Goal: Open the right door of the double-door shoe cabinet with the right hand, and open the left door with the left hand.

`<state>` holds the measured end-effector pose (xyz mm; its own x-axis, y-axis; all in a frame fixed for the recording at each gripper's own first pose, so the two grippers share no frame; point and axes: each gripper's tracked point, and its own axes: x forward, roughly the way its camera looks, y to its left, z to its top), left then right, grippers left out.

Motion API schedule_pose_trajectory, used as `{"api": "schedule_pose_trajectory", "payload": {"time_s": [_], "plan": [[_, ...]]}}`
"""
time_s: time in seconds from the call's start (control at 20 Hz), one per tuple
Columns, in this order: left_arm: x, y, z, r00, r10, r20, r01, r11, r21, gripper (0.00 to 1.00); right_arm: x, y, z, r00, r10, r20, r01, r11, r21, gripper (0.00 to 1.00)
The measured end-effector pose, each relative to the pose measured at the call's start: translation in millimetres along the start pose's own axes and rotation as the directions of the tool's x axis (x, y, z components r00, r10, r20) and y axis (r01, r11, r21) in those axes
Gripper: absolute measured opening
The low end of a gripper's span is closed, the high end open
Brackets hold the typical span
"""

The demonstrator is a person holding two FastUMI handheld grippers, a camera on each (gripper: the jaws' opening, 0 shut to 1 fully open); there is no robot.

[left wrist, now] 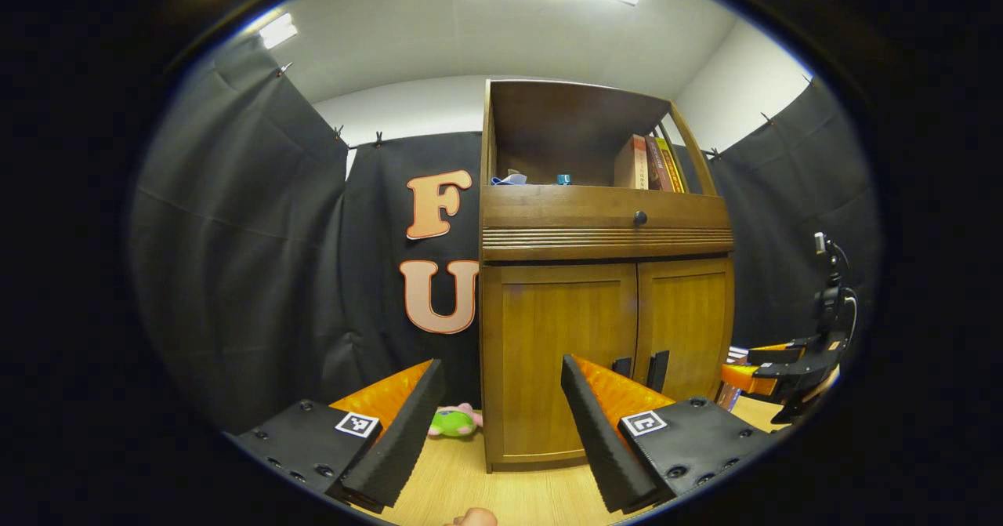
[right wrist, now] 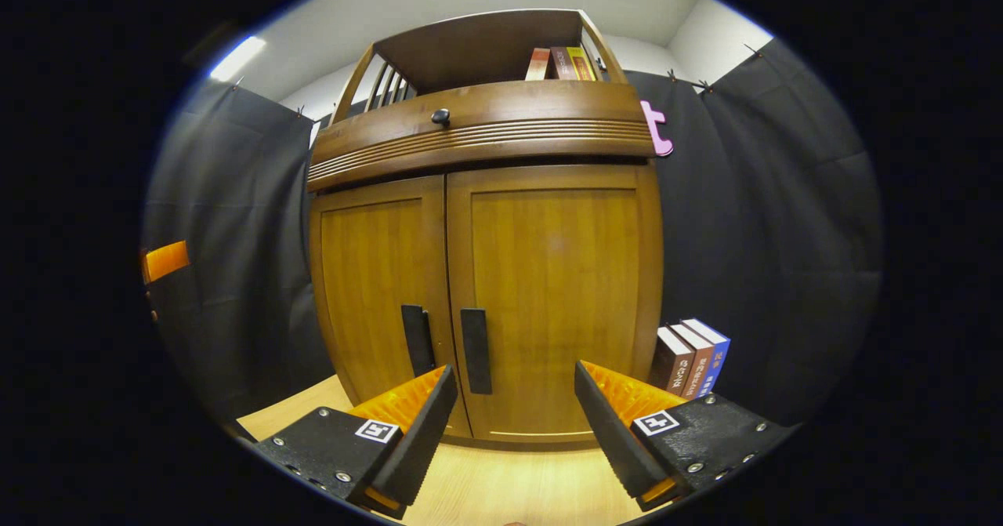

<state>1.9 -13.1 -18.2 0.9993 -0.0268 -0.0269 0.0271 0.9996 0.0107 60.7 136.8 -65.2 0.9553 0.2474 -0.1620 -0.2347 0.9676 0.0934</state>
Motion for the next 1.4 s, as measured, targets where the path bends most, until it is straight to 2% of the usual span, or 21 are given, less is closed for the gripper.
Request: {"api": "schedule_pose_trajectory", "payload": {"time_s": [0.25, 0.55, 0.6, 0.7, 0.75, 0.85, 0.9, 0.95, 1.05, 1.1, 1.15, 1.2, 1.35, 1.4], "plan": [[-4, 12, -3, 1.000, 0.027, -0.008, -0.027, 1.000, 0.015, 0.98, 36, 14, -11, 1.000, 0.009, -0.008, -0.009, 1.000, 0.020, 0.93], [-8, 24, -7, 0.999, 0.042, -0.005, -0.042, 0.999, 0.013, 0.98, 84, 21, -37, 1.000, -0.009, -0.022, 0.008, 1.000, -0.030, 0.93], [-6, 26, -9, 0.999, 0.042, -0.007, -0.042, 0.999, 0.012, 0.98, 90, 24, -38, 1.000, -0.017, -0.020, 0.016, 0.999, -0.031, 1.00], [-5, 31, -13, 0.999, 0.046, -0.014, -0.046, 0.999, 0.009, 0.96, 105, 25, -39, 0.999, -0.032, -0.016, 0.031, 0.999, -0.033, 1.00], [-5, 33, -16, 0.999, 0.049, -0.019, -0.049, 0.999, 0.006, 0.95, 113, 23, -40, 0.999, -0.041, -0.014, 0.041, 0.999, -0.034, 0.93], [-3, 38, -21, 0.998, 0.057, -0.027, -0.057, 0.998, -0.002, 0.96, 125, 23, -47, 0.999, -0.049, -0.023, 0.049, 0.998, -0.030, 0.89], [-2, 40, -24, 0.998, 0.061, -0.031, -0.061, 0.998, -0.008, 0.96, 130, 25, -50, 0.998, -0.047, -0.030, 0.047, 0.999, -0.028, 0.88], [0, 43, -26, 0.997, 0.066, -0.036, -0.067, 0.998, -0.011, 0.96, 136, 26, -53, 0.998, -0.048, -0.036, 0.047, 0.999, -0.027, 0.96], [3, 48, -30, 0.996, 0.078, -0.048, -0.079, 0.997, -0.010, 0.95, 144, 27, -59, 0.998, -0.052, -0.047, 0.051, 0.998, -0.025, 0.90], [4, 52, -33, 0.995, 0.086, -0.054, -0.087, 0.996, -0.008, 0.98, 147, 29, -62, 0.997, -0.052, -0.054, 0.051, 0.998, -0.020, 0.76], [2, 55, -35, 0.994, 0.090, -0.057, -0.091, 0.996, -0.006, 0.96, 151, 30, -64, 0.997, -0.050, -0.060, 0.049, 0.999, -0.014, 0.84], [2, 55, -36, 0.994, 0.089, -0.059, -0.090, 0.996, -0.007, 0.95, 152, 31, -65, 0.997, -0.051, -0.064, 0.050, 0.999, -0.011, 0.71], [0, 56, -41, 0.995, 0.081, -0.066, -0.082, 0.996, -0.017, 0.95, 160, 30, -65, 0.996, -0.061, -0.069, 0.061, 0.998, -0.005, 0.62], [0, 56, -42, 0.995, 0.079, -0.068, -0.080, 0.997, -0.018, 0.95, 160, 29, -68, 0.995, -0.066, -0.077, 0.065, 0.998, -0.005, 0.70]]}}
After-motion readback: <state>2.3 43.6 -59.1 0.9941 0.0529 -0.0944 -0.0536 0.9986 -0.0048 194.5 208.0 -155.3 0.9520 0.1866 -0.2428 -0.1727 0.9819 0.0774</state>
